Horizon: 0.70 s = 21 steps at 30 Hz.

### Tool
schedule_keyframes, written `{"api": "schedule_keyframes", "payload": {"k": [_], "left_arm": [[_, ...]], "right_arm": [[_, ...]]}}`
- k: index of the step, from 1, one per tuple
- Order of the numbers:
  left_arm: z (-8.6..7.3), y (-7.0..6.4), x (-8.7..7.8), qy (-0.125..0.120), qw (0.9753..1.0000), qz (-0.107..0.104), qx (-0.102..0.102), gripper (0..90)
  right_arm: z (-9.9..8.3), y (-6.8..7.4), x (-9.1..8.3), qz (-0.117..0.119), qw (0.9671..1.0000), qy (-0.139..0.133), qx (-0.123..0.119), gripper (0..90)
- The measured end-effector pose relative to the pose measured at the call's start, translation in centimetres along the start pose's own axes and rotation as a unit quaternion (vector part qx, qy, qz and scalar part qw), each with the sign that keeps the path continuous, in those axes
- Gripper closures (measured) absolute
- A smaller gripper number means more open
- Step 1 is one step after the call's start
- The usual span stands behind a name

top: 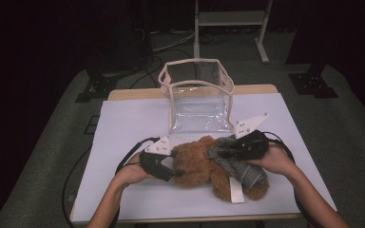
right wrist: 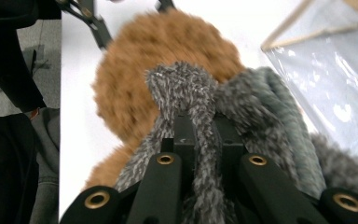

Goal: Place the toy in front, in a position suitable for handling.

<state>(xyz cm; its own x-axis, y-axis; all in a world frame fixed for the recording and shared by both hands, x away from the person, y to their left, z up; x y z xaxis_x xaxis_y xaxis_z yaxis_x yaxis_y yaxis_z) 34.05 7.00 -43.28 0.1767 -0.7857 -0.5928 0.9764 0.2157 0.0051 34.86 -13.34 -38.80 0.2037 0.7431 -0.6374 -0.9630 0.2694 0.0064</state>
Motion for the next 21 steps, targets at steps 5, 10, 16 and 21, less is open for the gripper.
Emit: {"api": "schedule_keyframes", "payload": {"k": [5,10,16,21], "left_arm": [[0.6,-0.2,0.6,0.003,1.0,0.001,0.008,35.2],[0.6,-0.2,0.7,0.007,0.9999,0.001,0.012,34.9],[0.5,-0.3,0.5,0.008,0.9999,0.002,0.01,34.1],[0.5,-0.2,0.3,0.011,0.9999,0.005,0.011,33.5]], "right_arm": [[2.2,1.6,1.4,0.023,0.9993,-0.001,-0.031,82.1],[3.5,3.3,3.9,0.062,0.997,-0.005,-0.045,82.1],[3.7,2.1,3.2,0.043,0.9983,-0.001,-0.039,82.1],[3.3,-0.8,1.7,0.014,0.9998,0.0,-0.017,82.0]]}}
Point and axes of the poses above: each handheld gripper's, and its own axes: x roughly forward along the jaws, z roughly out of its top, y roughly to its left, the point moved 7 cm from there along x, roughly forward along the jaws, and after that the axes turned 2 degrees about -y, right-handed, at the moved point
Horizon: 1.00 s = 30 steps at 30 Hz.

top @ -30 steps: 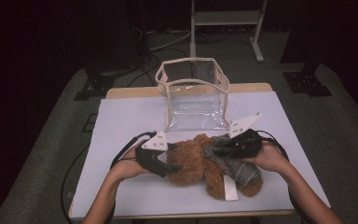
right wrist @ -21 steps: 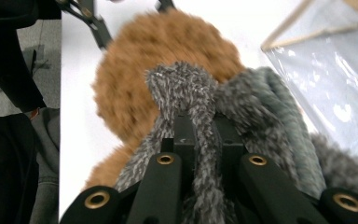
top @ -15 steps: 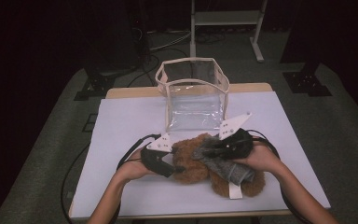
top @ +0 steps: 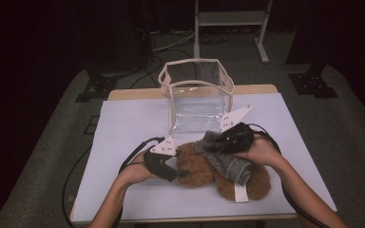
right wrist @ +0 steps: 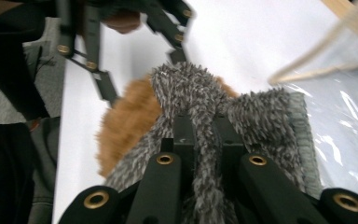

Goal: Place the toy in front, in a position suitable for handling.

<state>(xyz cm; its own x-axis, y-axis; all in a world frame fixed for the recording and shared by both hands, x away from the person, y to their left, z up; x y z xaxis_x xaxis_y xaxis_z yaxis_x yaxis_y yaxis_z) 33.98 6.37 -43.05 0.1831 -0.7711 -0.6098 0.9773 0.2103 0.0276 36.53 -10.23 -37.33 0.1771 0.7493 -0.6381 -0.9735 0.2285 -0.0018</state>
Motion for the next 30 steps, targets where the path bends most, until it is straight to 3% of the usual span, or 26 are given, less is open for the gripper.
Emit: {"api": "schedule_keyframes", "payload": {"k": [3,6,11,15,19,23,26,30], "left_arm": [[0.3,0.2,-0.4,-0.011,0.9999,0.001,-0.005,32.0],[0.9,0.2,-0.7,-0.022,0.9997,-0.001,-0.007,31.3],[1.9,-0.4,-0.4,-0.027,0.9996,-0.01,-0.004,29.7],[1.4,-1.3,0.4,-0.009,0.9998,-0.018,0.005,31.7],[1.1,-2.1,0.6,0.001,0.9996,-0.017,0.025,32.6],[1.0,-2.6,0.5,0.007,0.9991,-0.014,0.039,32.7],[0.9,-2.5,0.3,0.004,0.9992,-0.014,0.037,32.7],[0.9,-2.1,-0.1,-0.004,0.9997,-0.003,0.023,29.8]], "right_arm": [[-0.7,-0.5,0.1,0.007,0.9999,0.004,0.012,82.0],[-1.3,0.5,0.7,0.023,0.9997,0.008,0.011,82.0],[-1.5,2.7,1.1,0.043,0.9989,0.015,-0.008,82.0],[-1.4,4.2,1.1,0.048,0.9976,0.035,-0.034,81.9],[-0.6,3.5,0.4,0.04,0.9981,0.035,-0.032,81.9],[0.7,1.7,0.1,0.022,0.9989,0.028,-0.032,81.7],[0.6,0.9,0.6,0.021,0.9983,0.047,-0.026,81.8],[-0.5,1.4,1.3,0.032,0.9973,0.064,-0.019,81.8]]}}
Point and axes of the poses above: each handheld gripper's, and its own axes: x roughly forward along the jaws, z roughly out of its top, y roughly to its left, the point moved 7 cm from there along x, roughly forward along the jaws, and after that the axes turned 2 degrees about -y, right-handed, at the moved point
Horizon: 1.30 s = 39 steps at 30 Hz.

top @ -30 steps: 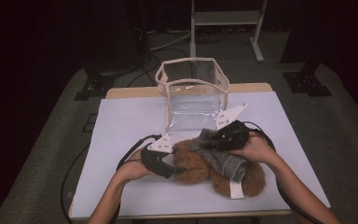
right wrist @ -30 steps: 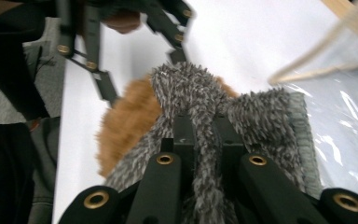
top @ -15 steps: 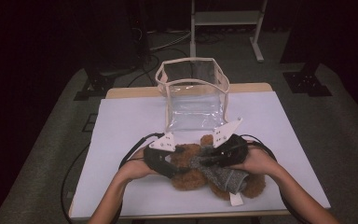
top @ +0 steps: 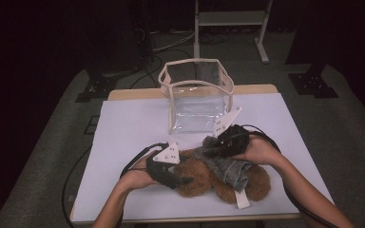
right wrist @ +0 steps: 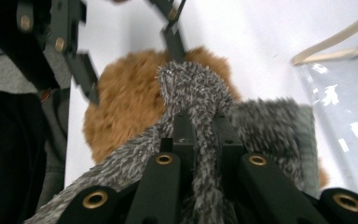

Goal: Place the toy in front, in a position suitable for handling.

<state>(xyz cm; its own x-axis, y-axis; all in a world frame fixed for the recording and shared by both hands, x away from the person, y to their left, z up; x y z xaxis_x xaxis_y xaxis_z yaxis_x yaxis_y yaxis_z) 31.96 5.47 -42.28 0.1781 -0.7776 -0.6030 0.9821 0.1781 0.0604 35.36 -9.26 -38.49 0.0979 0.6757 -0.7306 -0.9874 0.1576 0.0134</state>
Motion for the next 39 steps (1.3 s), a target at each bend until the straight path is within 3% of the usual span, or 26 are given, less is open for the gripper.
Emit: {"api": "schedule_keyframes", "payload": {"k": [3,5,7,11,16,20,22,28,30,36,39], "left_arm": [[0.0,0.4,-0.3,0.006,0.9998,0.013,-0.013,23.0],[-0.2,0.4,-0.3,0.009,0.9997,0.008,-0.022,20.3],[-0.4,0.0,0.1,0.008,0.9997,-0.004,-0.022,23.2],[-0.6,-0.5,0.6,0.015,0.9999,-0.005,-0.006,29.8],[-0.4,-0.9,0.6,0.018,0.9998,-0.003,0.012,32.0],[-0.5,-1.2,0.6,0.023,0.9995,-0.001,0.023,32.3],[-0.5,-1.3,0.5,0.021,0.9995,0.0,0.025,32.4],[-0.4,-1.1,0.5,0.023,0.9992,0.003,0.032,32.4],[-0.3,-0.9,0.5,0.023,0.9992,0.006,0.031,32.0],[-0.4,0.6,0.0,0.025,0.9991,0.024,0.025,31.8],[-0.7,1.5,-0.5,0.034,0.9986,0.035,0.019,32.2]], "right_arm": [[-0.5,0.9,-0.1,0.007,0.9999,-0.002,0.008,82.0],[-0.8,1.6,-0.2,0.012,0.9999,-0.004,0.002,82.0],[-1.0,2.2,-0.3,0.017,0.9998,-0.001,-0.005,82.0],[-0.3,3.0,-0.2,0.019,0.9997,0.002,-0.013,81.9],[1.5,3.0,1.0,0.027,0.9994,-0.003,-0.021,81.9],[2.3,2.7,1.9,0.031,0.9991,0.012,-0.027,81.9],[2.2,2.1,1.7,0.028,0.9991,0.018,-0.028,81.8],[0.6,-0.3,-0.6,0.007,0.9996,0.027,0.004,81.9],[0.0,-0.5,-1.0,0.012,0.9994,0.03,0.016,82.0],[-1.0,0.7,-0.8,0.036,0.9989,0.016,0.024,82.2],[-1.0,1.6,-0.3,0.035,0.999,0.018,0.022,82.3]]}}
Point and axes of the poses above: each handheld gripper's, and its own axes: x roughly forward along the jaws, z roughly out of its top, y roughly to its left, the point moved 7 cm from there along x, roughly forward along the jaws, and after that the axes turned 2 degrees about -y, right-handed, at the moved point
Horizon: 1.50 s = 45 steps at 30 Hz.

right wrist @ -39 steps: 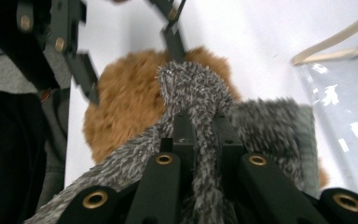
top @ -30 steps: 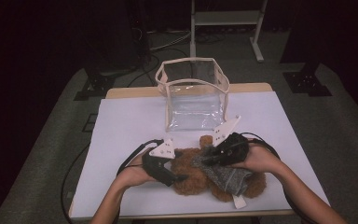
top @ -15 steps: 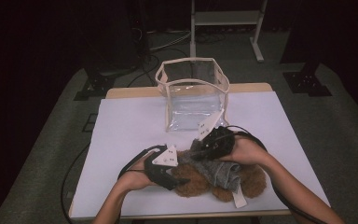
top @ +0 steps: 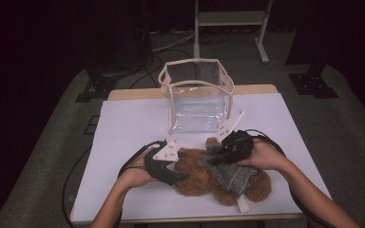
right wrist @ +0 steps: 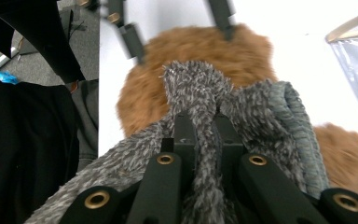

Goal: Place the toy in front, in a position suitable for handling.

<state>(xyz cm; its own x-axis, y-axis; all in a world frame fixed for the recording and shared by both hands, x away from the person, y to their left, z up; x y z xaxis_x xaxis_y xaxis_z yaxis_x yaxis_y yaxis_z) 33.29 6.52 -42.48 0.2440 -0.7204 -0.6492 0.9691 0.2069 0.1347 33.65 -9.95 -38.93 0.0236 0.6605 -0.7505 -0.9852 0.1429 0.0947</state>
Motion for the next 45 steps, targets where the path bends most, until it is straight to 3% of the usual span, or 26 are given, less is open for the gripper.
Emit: {"api": "schedule_keyframes", "payload": {"k": [3,6,11,14,18,25,30,38,42,45], "left_arm": [[-0.1,0.1,-0.5,0.0,1.0,-0.004,-0.008,32.0],[0.5,-0.4,-0.9,-0.027,0.9992,-0.019,-0.021,31.3],[0.5,-1.3,0.2,-0.016,0.9986,-0.046,-0.021,33.2],[0.3,-1.6,0.2,-0.022,0.9984,-0.048,-0.022,35.6],[0.3,-2.1,0.2,-0.019,0.9987,-0.048,-0.006,35.8],[0.0,-2.7,0.1,-0.015,0.9988,-0.047,0.003,35.8],[0.0,-2.7,0.1,-0.013,0.9989,-0.044,0.006,35.8],[0.2,-2.6,0.1,-0.003,0.9989,-0.046,0.007,35.5],[0.7,-2.4,-0.2,0.0,0.9989,-0.045,0.009,34.9],[1.6,-2.1,-0.4,-0.013,0.9987,-0.049,0.008,34.8]], "right_arm": [[0.1,1.1,0.7,0.003,0.9999,0.004,-0.012,82.3],[0.0,1.8,1.0,0.008,0.9998,0.005,-0.016,82.3],[0.1,2.7,1.3,0.014,0.9997,0.008,-0.021,82.1],[0.5,2.4,0.7,0.006,0.9996,0.005,-0.029,82.0],[1.8,1.3,0.1,-0.007,0.9996,-0.007,-0.025,82.0],[3.0,1.0,2.6,0.0,0.9993,0.009,-0.037,81.9],[1.9,0.7,1.2,-0.004,0.9996,0.009,-0.027,81.9],[-0.1,-0.1,-3.4,-0.035,0.9992,-0.015,-0.007,81.9],[-0.8,0.1,-3.1,-0.03,0.9995,-0.012,-0.004,81.9],[-0.9,0.3,-2.3,-0.022,0.9997,-0.012,-0.005,82.0]]}}
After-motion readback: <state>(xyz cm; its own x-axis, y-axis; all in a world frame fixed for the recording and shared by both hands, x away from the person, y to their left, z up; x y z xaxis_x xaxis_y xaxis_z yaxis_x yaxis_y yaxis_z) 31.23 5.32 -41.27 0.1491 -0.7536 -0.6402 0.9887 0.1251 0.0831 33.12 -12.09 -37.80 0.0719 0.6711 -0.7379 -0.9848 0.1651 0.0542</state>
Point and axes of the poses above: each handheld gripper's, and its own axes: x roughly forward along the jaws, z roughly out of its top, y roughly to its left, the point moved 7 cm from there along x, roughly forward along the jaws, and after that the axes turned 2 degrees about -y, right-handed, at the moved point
